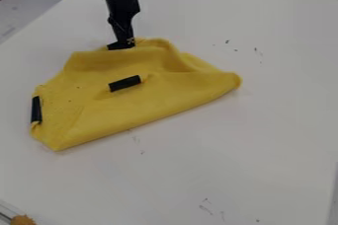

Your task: Unfold the cloth from top right to bottom left

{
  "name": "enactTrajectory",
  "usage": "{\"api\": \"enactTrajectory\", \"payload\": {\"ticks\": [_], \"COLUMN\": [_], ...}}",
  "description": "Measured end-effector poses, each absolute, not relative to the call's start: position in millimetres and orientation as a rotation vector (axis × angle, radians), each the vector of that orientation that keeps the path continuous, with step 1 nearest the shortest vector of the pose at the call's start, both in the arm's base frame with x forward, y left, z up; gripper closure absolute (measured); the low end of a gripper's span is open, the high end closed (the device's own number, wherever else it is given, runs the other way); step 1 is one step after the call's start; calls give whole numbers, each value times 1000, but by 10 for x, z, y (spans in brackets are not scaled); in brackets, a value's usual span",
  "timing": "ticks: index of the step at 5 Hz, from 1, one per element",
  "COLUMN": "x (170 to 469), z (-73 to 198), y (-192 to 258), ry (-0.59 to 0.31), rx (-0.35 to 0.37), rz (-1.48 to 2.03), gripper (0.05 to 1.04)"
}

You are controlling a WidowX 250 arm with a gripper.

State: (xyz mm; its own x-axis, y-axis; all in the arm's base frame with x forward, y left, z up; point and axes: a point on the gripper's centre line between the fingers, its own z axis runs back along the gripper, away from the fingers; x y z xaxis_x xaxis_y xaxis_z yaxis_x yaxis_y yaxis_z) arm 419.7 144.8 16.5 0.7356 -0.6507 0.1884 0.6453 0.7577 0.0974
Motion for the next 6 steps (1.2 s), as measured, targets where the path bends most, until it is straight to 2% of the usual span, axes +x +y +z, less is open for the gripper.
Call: {"api": "enactTrajectory", "payload": {"ticks": [2,3,4,5,6], "x": [4413,4469,4497,4548,4583], "z": [176,198,239,366,432], "y": [1605,1624,1619,1656,1673], "ry": [-183,-189,-182,-192,-176], "rx": [55,57,42,59,51], "rz": [-769,-763,-755,-748,-731], "gripper": [997,839,573,268,79]}}
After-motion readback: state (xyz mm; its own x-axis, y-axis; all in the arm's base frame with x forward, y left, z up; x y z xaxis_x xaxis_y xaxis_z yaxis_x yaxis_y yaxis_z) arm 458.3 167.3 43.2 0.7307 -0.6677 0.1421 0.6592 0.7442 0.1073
